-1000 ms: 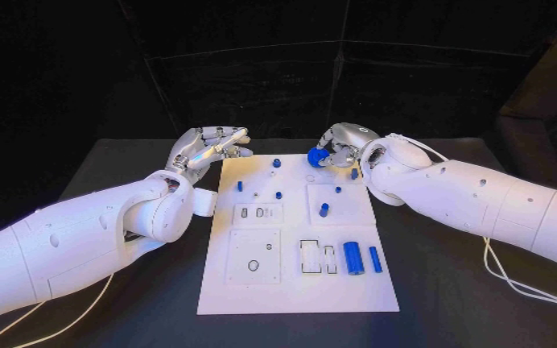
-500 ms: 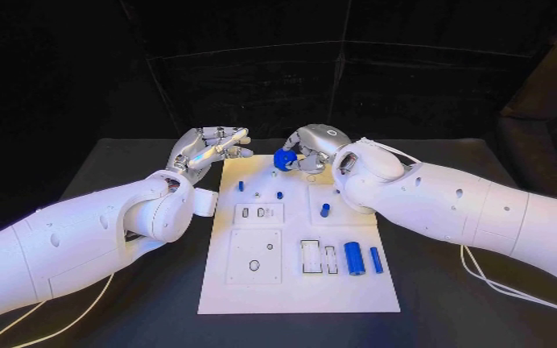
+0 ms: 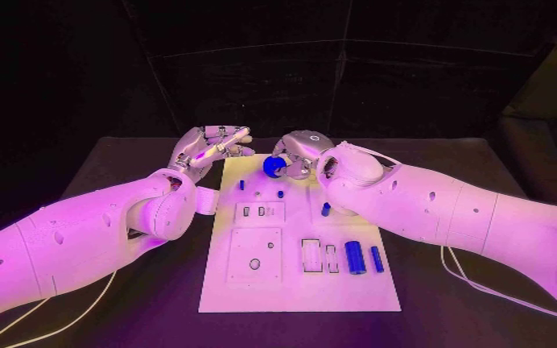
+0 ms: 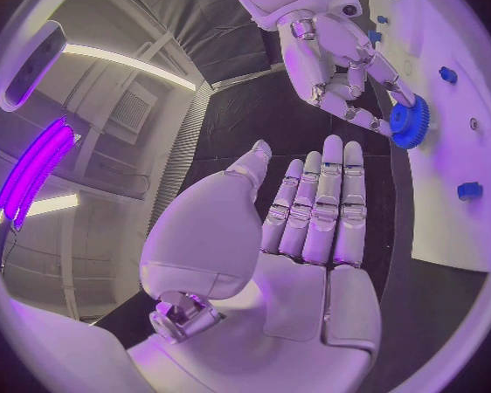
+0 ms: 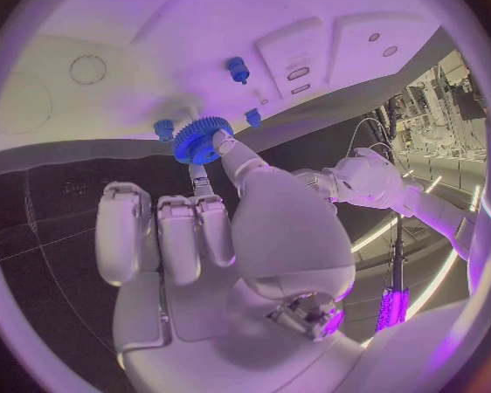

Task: Assemble the parts on the task board

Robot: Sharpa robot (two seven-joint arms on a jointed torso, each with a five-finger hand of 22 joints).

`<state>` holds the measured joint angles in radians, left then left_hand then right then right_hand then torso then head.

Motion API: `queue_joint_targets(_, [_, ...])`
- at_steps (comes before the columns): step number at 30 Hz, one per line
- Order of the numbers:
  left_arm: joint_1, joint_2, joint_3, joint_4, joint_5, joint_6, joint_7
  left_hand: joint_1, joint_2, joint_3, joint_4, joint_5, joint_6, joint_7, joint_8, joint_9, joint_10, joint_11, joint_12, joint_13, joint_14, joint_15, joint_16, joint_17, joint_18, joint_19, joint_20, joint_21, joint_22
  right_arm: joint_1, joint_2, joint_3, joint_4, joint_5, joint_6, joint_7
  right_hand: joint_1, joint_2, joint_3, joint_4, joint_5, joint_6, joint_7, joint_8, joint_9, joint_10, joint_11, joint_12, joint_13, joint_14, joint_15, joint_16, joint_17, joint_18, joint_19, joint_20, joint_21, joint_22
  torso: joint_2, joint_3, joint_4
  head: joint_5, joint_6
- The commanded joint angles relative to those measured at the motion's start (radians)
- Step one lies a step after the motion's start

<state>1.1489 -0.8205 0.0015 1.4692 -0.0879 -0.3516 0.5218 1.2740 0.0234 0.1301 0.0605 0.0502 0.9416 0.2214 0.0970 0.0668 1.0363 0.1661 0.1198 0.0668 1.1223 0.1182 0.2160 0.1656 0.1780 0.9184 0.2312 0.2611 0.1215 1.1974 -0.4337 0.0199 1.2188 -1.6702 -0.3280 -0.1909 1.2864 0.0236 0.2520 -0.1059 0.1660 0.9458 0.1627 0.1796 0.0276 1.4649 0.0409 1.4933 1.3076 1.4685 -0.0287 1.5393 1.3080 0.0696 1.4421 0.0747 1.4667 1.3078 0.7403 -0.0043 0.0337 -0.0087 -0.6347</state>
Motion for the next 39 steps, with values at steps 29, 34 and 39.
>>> queue_joint_targets(29, [0.002, 0.006, 0.001, -0.004, 0.0, 0.016, 0.002, 0.011, 0.003, 0.003, -0.01, 0.002, 0.008, 0.0, -0.007, -0.001, 0.008, 0.0, -0.006, -0.001, 0.005, -0.002, -0.008, 0.003, 0.006, 0.009, -0.001, 0.003, -0.002, -0.002, 0.04, 0.0, -0.051, -0.04, 0.106, -0.053, -0.151, -0.075, -0.071, 0.084, -0.008, -0.047, 0.011, -0.116, 0.038, -0.009, 0.045, -0.078, 0.104, 0.083, 0.037, -0.003, 0.168, -0.014, -0.011, 0.039, -0.008, -0.004, 0.0, 0.0018, -0.0027, 0.002, -0.007])
queue_joint_targets(34, [0.002, 0.006, 0.001, -0.004, 0.0, 0.015, 0.001, 0.011, 0.003, 0.003, -0.01, 0.002, 0.008, 0.0, -0.007, -0.001, 0.008, 0.0, -0.006, -0.001, 0.005, -0.002, -0.008, 0.003, 0.006, 0.009, -0.001, 0.003, -0.002, -0.003, 0.04, 0.0, -0.053, -0.032, 0.133, -0.056, -0.174, -0.072, -0.098, 0.12, -0.007, -0.052, 0.014, -0.113, 0.04, -0.01, 0.048, -0.08, 0.103, 0.083, 0.04, -0.003, 0.169, -0.014, -0.011, 0.043, -0.008, -0.005, 0.0, 0.0011, -0.0029, 0.002, -0.007])
queue_joint_targets(39, [0.002, 0.006, 0.001, -0.004, 0.0, 0.015, 0.001, 0.011, 0.003, 0.003, -0.01, 0.002, 0.008, 0.0, -0.007, -0.001, 0.008, 0.0, -0.006, -0.001, 0.005, -0.002, -0.008, 0.003, 0.006, 0.009, -0.001, 0.003, -0.002, -0.003, 0.04, 0.0, -0.056, -0.017, 0.156, -0.06, -0.201, -0.059, -0.117, 0.16, -0.002, -0.045, 0.012, -0.109, 0.042, -0.009, 0.047, -0.078, 0.106, 0.083, 0.04, -0.002, 0.17, -0.013, -0.012, 0.044, -0.009, -0.005, 0.0, 0.0015, -0.003, 0.001, -0.008])
